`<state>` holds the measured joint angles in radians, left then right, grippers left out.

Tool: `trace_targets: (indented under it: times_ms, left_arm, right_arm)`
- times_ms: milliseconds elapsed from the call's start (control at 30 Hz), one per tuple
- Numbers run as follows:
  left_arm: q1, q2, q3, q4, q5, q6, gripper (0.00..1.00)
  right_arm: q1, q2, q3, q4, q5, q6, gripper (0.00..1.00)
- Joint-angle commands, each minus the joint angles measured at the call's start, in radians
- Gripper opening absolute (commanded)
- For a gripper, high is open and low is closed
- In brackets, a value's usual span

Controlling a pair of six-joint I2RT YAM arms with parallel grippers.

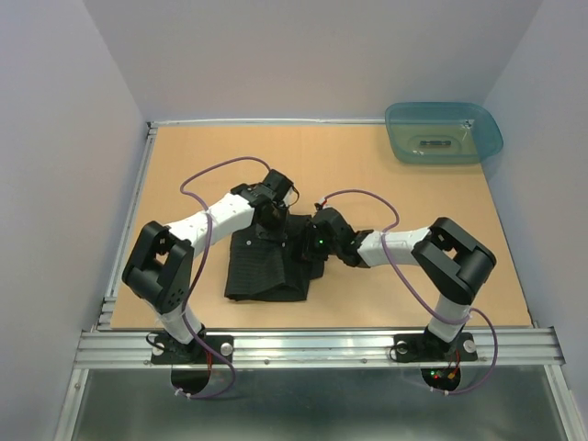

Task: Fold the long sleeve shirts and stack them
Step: Fold the shirt

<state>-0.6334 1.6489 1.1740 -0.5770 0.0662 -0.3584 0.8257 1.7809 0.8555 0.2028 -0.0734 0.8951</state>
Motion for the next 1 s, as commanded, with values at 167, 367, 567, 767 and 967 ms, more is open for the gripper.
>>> trace_targets:
  times_ms: [167,367,567,767,967]
  left_arm:
    - [-0.055,0.032,0.059,0.046,-0.011,-0.071,0.0]
    - [-0.091,0.043,0.07,0.049,-0.034,-0.07,0.0]
    - [-0.098,0.068,0.066,0.055,-0.042,-0.068,0.0]
    - [-0.118,0.045,0.058,0.062,-0.046,-0.067,0.1]
    - [-0.117,-0.05,0.05,0.074,-0.055,-0.076,0.15]
  right_arm:
    - [-0.003,-0.029,-0.046,-0.011,0.047,-0.001,0.25]
    - [-0.003,-0.018,-0.042,-0.011,0.047,-0.005,0.25]
    - [-0.002,-0.035,-0.053,-0.011,0.055,0.001,0.25]
    - [-0.005,-0.096,-0.091,-0.011,0.139,-0.018,0.43]
    - [-0.007,-0.21,-0.102,-0.066,0.201,-0.061,0.58]
